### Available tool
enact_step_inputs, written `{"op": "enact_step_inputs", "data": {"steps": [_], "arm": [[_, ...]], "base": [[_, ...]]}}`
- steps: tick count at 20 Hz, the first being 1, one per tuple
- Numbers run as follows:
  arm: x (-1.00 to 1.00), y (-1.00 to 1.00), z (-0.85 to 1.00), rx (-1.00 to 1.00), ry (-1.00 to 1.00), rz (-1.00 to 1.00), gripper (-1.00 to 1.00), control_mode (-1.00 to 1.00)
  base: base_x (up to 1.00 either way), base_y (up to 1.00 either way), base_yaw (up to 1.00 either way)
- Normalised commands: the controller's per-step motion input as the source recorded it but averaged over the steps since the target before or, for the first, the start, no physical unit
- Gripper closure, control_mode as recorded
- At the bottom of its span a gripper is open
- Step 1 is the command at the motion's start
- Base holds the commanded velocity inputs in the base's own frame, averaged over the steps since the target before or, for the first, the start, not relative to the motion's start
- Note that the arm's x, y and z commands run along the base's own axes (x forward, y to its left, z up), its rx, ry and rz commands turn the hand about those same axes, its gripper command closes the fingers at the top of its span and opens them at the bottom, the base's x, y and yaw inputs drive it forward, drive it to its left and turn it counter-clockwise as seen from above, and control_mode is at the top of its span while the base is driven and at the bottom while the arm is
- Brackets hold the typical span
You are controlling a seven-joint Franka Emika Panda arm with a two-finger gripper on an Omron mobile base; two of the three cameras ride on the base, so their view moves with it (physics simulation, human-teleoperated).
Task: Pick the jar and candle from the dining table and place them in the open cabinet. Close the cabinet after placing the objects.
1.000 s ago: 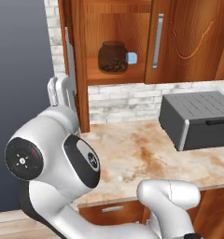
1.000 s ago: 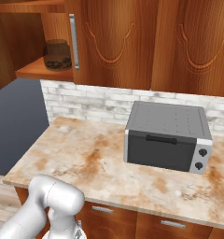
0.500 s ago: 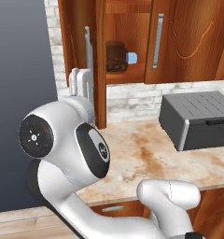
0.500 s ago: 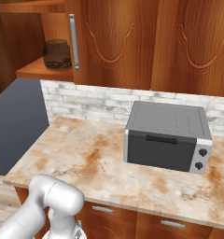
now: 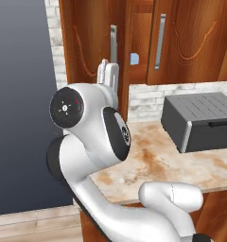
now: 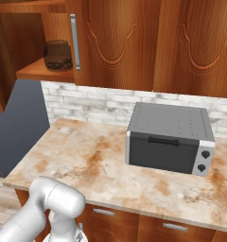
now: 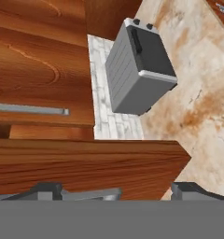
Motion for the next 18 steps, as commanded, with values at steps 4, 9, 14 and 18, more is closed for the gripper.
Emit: {"op": "enact_step_inputs", "data": {"steps": [4, 9, 14, 18], "arm": [[0.32, -0.43, -0.05, 0.12, 0.00, -0.10, -1.00, -1.00], [0.34, -0.43, -0.05, 0.10, 0.00, -0.09, -1.00, -1.00], [0.41, -0.43, -0.06, 0.08, 0.00, -0.05, -1.00, -1.00], [0.46, -0.41, -0.07, 0.07, 0.00, -0.01, -1.00, -1.00]], "base": [[0.00, 0.00, 0.00], [0.00, 0.00, 0.00], [0.00, 0.00, 0.00], [0.00, 0.00, 0.00]]}}
